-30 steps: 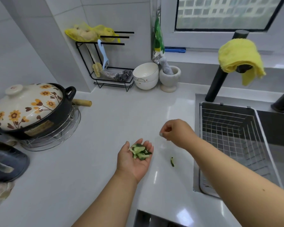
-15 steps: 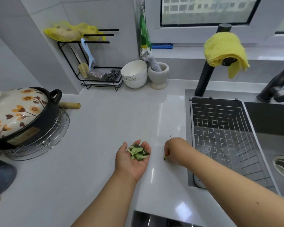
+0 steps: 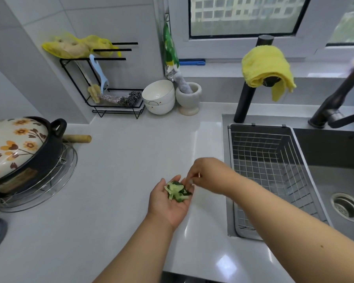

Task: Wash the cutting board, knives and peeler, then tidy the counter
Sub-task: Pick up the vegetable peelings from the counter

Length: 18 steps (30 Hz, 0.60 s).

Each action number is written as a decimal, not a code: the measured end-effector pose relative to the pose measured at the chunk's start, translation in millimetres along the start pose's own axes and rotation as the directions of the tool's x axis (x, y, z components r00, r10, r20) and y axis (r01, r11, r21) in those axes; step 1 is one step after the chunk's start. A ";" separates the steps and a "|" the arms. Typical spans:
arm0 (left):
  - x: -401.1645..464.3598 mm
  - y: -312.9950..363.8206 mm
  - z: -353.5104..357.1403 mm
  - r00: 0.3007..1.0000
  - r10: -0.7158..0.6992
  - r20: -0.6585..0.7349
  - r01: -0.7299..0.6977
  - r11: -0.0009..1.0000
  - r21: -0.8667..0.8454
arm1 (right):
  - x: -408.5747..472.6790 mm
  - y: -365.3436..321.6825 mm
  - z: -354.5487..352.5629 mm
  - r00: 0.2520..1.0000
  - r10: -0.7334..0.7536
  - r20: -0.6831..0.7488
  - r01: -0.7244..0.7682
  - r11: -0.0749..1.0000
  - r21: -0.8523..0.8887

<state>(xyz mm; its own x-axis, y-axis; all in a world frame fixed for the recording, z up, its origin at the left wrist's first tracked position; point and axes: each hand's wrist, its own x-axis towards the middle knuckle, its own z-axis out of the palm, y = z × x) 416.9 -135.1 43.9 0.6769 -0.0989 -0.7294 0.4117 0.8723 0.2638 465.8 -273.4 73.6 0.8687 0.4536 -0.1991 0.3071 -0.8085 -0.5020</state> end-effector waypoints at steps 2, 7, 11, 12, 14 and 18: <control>2.2 2.1 0.8 1.000 -0.001 0.000 0.001 1.000 -0.006 | 5.1 21.6 -10.7 0.977 0.159 -0.143 -0.140 0.981 0.136; 4.1 6.0 -5.0 1.000 0.001 -0.008 -0.001 1.000 -0.021 | 8.9 70.2 2.5 0.884 0.441 -0.156 -0.412 0.892 0.189; 5.2 4.4 -6.9 1.000 -0.002 -0.018 0.002 0.999 -0.038 | 12.1 72.5 24.7 0.891 0.417 -0.181 -0.382 0.902 0.199; 5.3 4.1 -7.4 1.000 -0.001 -0.018 0.001 0.999 -0.042 | 13.8 71.1 27.2 0.891 0.413 -0.191 -0.377 0.905 0.197; 5.6 3.9 -7.7 1.000 0.001 -0.020 -0.002 0.999 -0.046 | 17.6 68.7 30.8 0.891 0.409 -0.199 -0.377 0.909 0.177; 5.5 3.6 -8.6 1.000 0.004 -0.027 -0.005 0.999 -0.038 | 22.8 68.6 35.2 0.892 0.392 -0.224 -0.372 0.920 0.126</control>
<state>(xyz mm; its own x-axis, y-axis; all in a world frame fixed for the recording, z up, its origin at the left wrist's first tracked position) 416.9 -128.4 35.4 0.6618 -0.0821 -0.7452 0.3845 0.8904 0.2435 493.0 -305.3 5.0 0.9827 0.0039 -0.1854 -0.0897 -0.8650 -0.4938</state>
